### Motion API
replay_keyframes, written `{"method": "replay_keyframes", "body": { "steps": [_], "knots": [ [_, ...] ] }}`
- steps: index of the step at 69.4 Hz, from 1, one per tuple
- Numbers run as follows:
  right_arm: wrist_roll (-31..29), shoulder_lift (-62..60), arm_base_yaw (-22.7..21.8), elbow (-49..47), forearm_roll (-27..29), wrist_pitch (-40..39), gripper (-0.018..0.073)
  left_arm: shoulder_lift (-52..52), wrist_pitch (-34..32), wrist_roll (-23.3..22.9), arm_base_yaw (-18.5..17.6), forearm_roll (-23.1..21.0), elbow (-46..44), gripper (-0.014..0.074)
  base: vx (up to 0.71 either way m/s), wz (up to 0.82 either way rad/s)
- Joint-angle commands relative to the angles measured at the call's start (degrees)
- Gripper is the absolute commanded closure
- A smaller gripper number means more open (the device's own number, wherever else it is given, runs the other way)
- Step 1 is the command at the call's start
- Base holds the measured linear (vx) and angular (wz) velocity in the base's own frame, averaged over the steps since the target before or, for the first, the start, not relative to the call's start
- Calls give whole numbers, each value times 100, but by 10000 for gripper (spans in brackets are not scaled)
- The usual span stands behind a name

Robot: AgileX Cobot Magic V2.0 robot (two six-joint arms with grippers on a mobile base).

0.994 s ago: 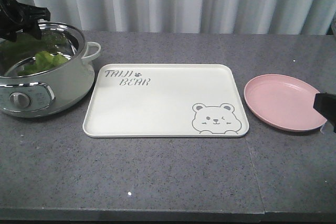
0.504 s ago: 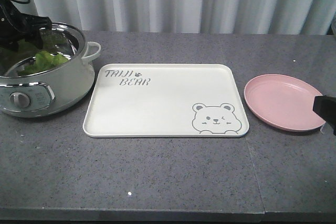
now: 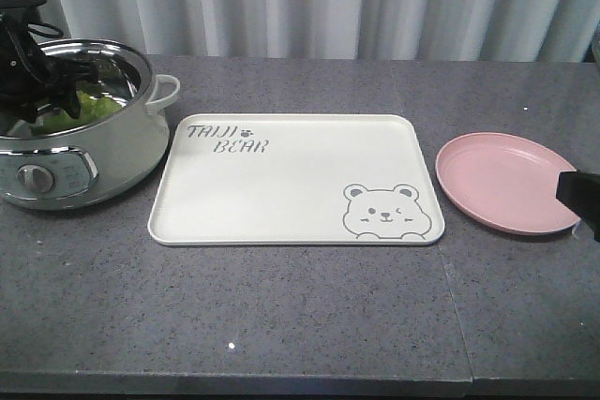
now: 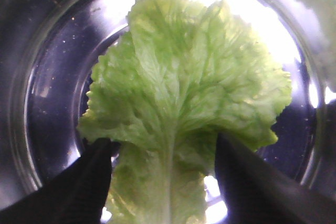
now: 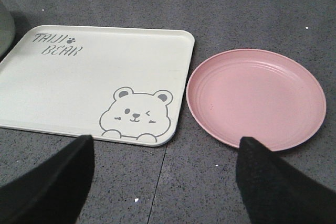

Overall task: Transfer vegetables to tray and serve
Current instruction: 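Close the left gripper on the lettuce leaf stem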

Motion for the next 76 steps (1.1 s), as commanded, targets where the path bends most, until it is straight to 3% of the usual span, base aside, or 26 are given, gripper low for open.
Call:
{"method": "replay_keyframes", "body": {
  "steps": [1, 56, 63, 76],
  "knots": [
    [-37, 0, -15, -182, 72, -295, 15, -383, 29, -2, 4, -27, -16, 184, 0, 0],
    [4, 0, -15, -166, 78, -180, 15, -192, 29, 87, 4, -167, 278, 201, 0, 0],
    [4, 0, -15, -166, 78, -180, 15, -192, 29, 152, 4, -167, 278, 281, 0, 0],
    [4, 0, -15, -166, 94, -180, 15, -192, 29, 214, 4, -168, 278, 586, 0, 0]
  ]
}}
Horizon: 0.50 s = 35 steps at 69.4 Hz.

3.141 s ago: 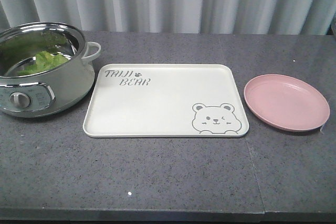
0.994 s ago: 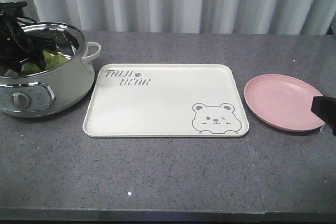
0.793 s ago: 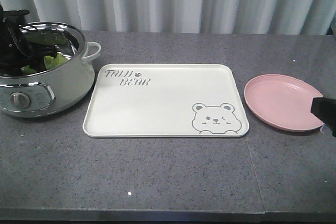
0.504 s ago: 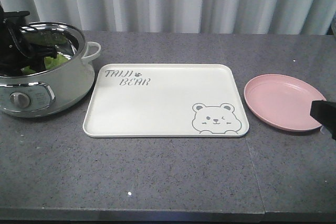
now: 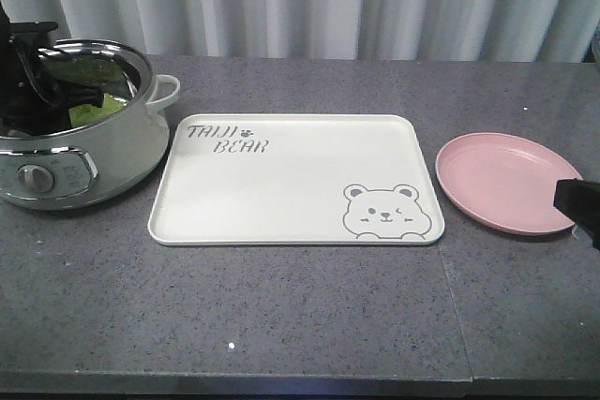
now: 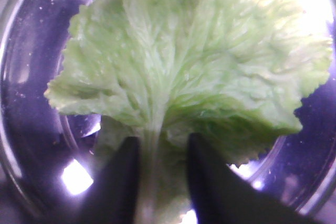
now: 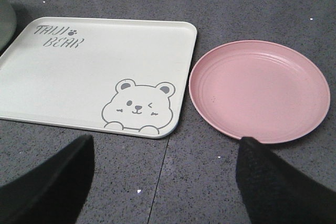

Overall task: Transfer vegetables to tray and serve
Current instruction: 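Close the left gripper on the lettuce leaf stem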

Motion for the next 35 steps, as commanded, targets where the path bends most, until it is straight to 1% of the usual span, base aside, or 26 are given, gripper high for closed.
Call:
{"method": "replay_keyframes", "body": {
  "steps": [1, 7, 14, 18, 35],
  "knots": [
    [-7, 0, -15, -166, 87, -333, 15, -255, 66, 73, 4, -173, -130, 608, 0, 0],
    [-7, 0, -15, -166, 118, -333, 15, -255, 66, 166, 4, -186, -130, 605, 0, 0],
    [-7, 0, -15, -166, 128, -333, 15, -284, 66, 172, 4, -306, -140, 604, 0, 0],
    [-7, 0, -15, -166, 128, -333, 15, -317, 66, 250, 4, -379, -148, 605, 0, 0],
    [-7, 0, -15, -166, 172, -333, 15, -694, -191, 250, 4, -342, -155, 605, 0, 0]
  ]
}}
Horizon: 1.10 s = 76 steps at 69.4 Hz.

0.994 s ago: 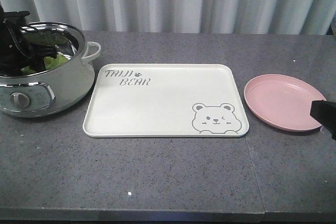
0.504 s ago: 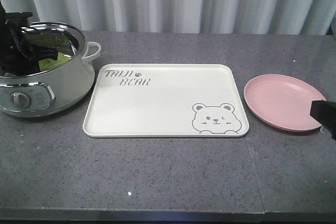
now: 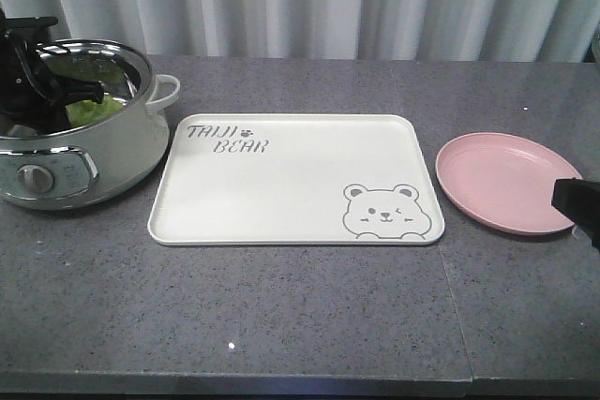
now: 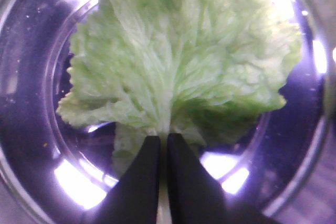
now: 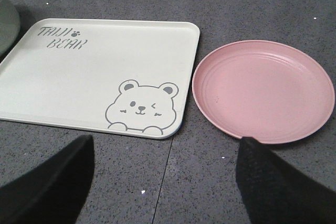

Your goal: Transfer vegetables to tray and serve

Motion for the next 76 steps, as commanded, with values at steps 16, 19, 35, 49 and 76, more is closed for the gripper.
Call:
{"method": "replay_keyframes", "body": {
  "steps": [16, 19, 35, 49, 76],
  "knots": [
    [-12, 0, -15, -166, 92, -328, 15, -804, -174, 0, -2, -106, -413, 605, 0, 0],
    [-20, 0, -15, -166, 92, -328, 15, -831, -163, 0, -2, -106, -462, 605, 0, 0],
    [-60, 0, -15, -166, 92, -369, 15, -1117, -84, 0, -2, -126, -601, 605, 0, 0],
    [-224, 0, -15, -166, 288, -392, 15, -1421, -110, 0, -2, -141, -601, 605, 0, 0],
    [-2262, 725, -15, -187, 3110, -1032, 15, -1907, -116, 0, -2, -897, -601, 605, 0, 0]
  ]
}}
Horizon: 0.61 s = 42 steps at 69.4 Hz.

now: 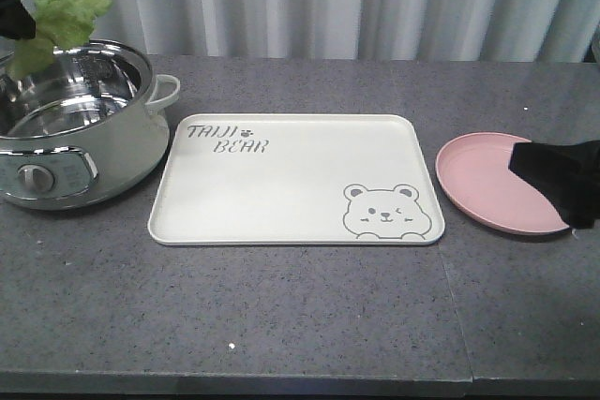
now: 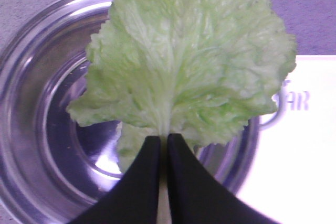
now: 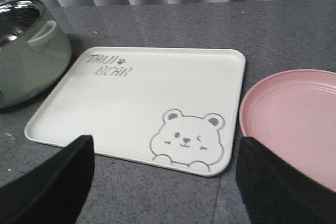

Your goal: Transfer vegetables to tray and serve

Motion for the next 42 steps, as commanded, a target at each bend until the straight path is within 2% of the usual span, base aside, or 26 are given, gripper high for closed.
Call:
{"method": "replay_keyframes", "body": {
  "steps": [1, 8, 16, 20, 27, 42],
  "knots": [
    [-940, 287, -15, -187, 1304, -479, 15, -407, -216, 0, -2, -435, -198, 605, 0, 0],
    [-2237, 634, -15, -192, 2915, -454, 15, -470, -211, 141, -7, -819, -198, 605, 0, 0],
    [-3655, 971, -15, -248, 4867, -82, 15, -481, -174, 395, -57, -1534, -198, 605, 0, 0],
    [-4171, 1161, -15, -361, 5514, 208, 15, -481, -189, 473, -125, -1765, -198, 605, 0, 0],
    [-4531, 1566, -15, -736, 6104, 699, 15, -481, -201, 505, -379, -1883, -198, 605, 0, 0],
    [-4573, 2399, -15, -1661, 6243, 1246, 15, -481, -229, 581, -1146, -1880, -198, 605, 0, 0]
  ]
}}
